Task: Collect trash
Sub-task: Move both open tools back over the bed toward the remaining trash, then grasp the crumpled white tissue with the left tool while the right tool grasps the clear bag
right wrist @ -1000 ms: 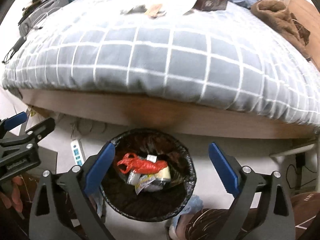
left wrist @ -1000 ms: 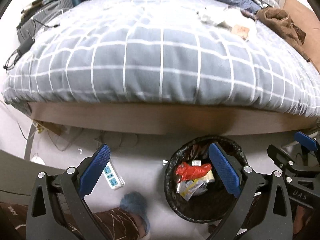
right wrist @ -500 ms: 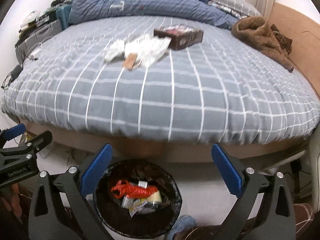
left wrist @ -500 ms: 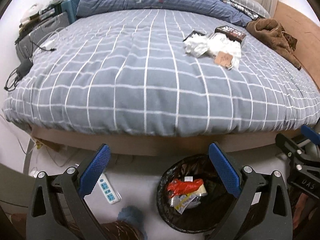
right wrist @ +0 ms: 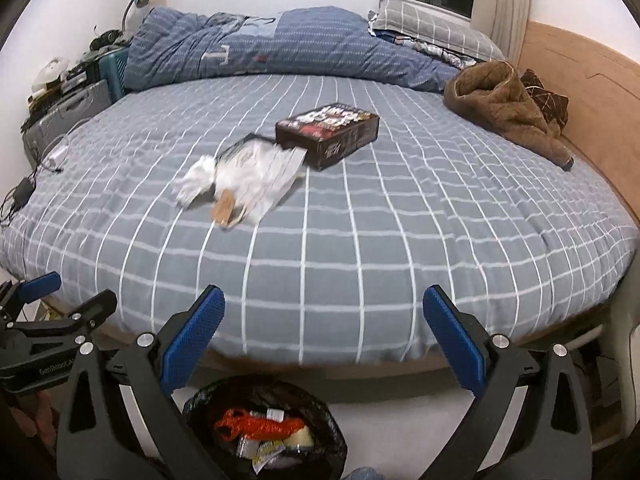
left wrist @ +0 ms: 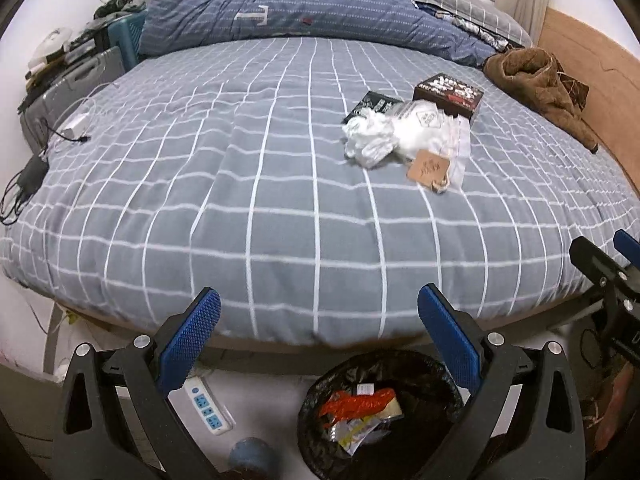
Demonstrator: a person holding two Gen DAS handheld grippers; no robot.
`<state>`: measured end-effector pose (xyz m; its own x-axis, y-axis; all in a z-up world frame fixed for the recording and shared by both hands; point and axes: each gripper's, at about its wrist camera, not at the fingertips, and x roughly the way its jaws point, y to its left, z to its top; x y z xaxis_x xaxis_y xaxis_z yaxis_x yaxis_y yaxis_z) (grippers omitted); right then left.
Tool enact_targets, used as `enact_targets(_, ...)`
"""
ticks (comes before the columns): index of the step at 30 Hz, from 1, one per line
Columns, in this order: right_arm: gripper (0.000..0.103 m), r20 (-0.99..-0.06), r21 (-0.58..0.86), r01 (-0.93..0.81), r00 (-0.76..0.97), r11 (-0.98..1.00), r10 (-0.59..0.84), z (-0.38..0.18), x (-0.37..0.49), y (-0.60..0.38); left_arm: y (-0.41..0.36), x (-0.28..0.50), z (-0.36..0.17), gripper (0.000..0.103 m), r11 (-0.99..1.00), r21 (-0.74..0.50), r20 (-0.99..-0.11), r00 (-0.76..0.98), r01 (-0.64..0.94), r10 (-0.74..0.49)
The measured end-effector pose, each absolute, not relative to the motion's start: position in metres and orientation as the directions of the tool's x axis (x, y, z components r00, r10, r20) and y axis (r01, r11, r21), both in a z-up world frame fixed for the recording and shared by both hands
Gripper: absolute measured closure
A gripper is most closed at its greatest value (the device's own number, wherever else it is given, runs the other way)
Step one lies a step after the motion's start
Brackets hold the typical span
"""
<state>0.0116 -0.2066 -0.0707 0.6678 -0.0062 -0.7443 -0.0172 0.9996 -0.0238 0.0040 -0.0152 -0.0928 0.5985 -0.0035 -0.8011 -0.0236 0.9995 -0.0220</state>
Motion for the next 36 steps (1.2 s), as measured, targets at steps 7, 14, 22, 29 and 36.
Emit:
enact_targets(7,0.008,-0.747,-0.005,-0.004,0.665,1.0,-0.001,-0.071,0.039,-0.219,-0.021,0.046,-0.091,0.006,0.999,-0.03,-0.796,0.605,-0.02,-0.012)
enact_targets(14,0.008,-0.755,-0.009,-0.024,0.655,1.0,0.008,-0.078,0.07,-0.218,-0.031,0.089,-0.093,0.006,0.999,-0.032,-0.79,0.613,-0.001,-0.024)
enact_targets(22,0.008,-0.758,-0.011,-0.038,0.652,0.999,0.017,-0.084,0.107,-0.216,-0.034,0.138,-0.104,0.006,1.0,-0.025,-0.791,0.611,0.013,-0.028)
enact_targets(29,0.008,-0.76,-0.012,-0.06,0.649,0.998,0.03,-0.09,0.134,-0.208,-0.039,0.163,-0.113,0.02,0.998,-0.04,-0.804,0.593,0.04,-0.056)
enact_targets(36,0.008,-0.763,0.008,-0.069,0.644,0.998,0.051,-0.091,0.154,-0.203,-0.037,0.18,-0.123,0.062,0.994,-0.091,-0.833,0.542,0.065,-0.112)
